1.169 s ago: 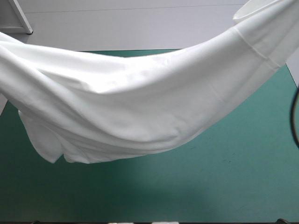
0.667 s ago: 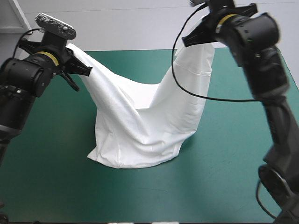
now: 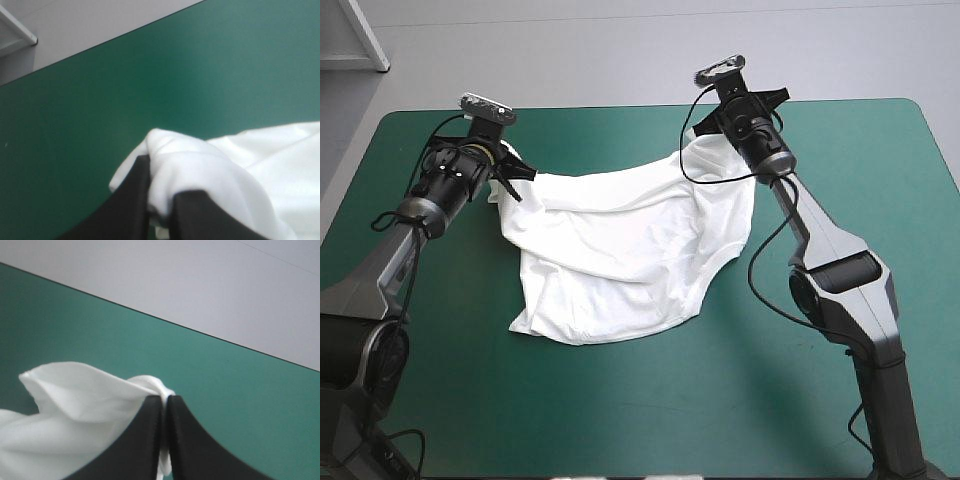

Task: Fold the cloth

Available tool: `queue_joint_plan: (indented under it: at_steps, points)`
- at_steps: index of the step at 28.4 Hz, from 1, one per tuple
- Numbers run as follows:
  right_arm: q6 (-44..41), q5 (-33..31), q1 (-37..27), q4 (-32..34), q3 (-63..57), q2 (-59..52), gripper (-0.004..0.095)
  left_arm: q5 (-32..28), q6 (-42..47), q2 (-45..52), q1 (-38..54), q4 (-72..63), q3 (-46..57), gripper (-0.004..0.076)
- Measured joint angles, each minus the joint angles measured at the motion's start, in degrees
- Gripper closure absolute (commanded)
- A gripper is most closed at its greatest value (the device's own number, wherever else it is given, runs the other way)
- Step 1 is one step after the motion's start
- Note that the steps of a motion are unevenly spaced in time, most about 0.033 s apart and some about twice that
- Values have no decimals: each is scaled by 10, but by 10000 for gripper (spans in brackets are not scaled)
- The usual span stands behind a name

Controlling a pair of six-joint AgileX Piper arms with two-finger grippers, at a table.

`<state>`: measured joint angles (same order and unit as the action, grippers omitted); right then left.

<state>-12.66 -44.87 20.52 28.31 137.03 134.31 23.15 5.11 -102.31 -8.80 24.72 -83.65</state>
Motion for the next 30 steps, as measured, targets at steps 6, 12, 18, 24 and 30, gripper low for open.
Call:
queue_joint_plan:
  at_steps: [6, 12, 18, 24, 30]
  points:
    - [2, 22, -50, -88, 0, 0, -5, -92, 13, -48, 0, 1, 0, 206]
    - [25, -39, -64, -94, 0, -34, 59, -90, 15, -51, 0, 6, -16, 122]
    - [90, -151, -65, -126, 0, -117, 142, 17, 15, -28, -1, 3, -66, 122]
    - [133, -244, -66, -210, -38, -183, 222, 188, 3, 57, -38, 0, -96, 127]
    - [138, -250, -66, -270, -143, -265, 237, 349, -8, 143, -102, -18, -98, 129]
